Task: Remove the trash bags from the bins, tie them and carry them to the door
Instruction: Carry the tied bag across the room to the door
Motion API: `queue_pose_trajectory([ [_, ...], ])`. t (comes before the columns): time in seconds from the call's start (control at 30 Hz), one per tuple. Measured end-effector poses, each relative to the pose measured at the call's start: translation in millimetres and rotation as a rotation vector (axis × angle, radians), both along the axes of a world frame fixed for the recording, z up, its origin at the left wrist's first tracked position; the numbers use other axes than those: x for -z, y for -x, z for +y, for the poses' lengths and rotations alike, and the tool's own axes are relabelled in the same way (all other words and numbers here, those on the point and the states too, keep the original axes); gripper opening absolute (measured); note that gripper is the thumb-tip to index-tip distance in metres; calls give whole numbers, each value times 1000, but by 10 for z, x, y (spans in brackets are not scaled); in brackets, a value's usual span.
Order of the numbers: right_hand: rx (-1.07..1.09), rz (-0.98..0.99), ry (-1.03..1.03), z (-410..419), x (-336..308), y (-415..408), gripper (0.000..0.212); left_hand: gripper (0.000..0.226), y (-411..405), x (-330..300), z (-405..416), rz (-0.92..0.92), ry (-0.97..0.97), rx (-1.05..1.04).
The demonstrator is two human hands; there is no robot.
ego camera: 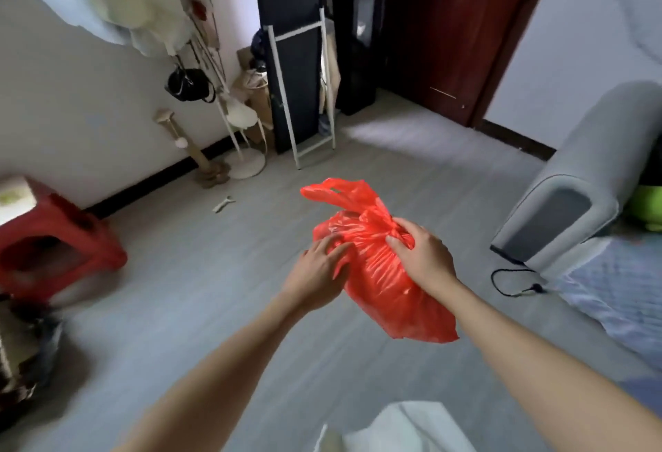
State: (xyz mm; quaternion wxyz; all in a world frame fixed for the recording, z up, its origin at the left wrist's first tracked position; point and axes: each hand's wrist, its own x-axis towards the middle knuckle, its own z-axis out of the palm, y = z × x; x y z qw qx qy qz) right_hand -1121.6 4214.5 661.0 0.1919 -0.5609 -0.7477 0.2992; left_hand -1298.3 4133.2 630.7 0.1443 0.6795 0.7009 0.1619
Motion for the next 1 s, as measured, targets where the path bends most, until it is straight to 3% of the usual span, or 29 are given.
queue_pose_trajectory([
  [0.3,191,9,-7,2975,249,87,41,39,184,200,3321,-18,39,172],
  [0.6,298,-1,12,5872,1,87,41,44,216,-79,6392,-30,93,261],
  [0.73,371,2,20,7036,195,-24,41,71,115,112,7716,7,97,348],
  [1.0,558,-12,74,9131,303,-701,41,48,-588,290,10235,39,162,587],
])
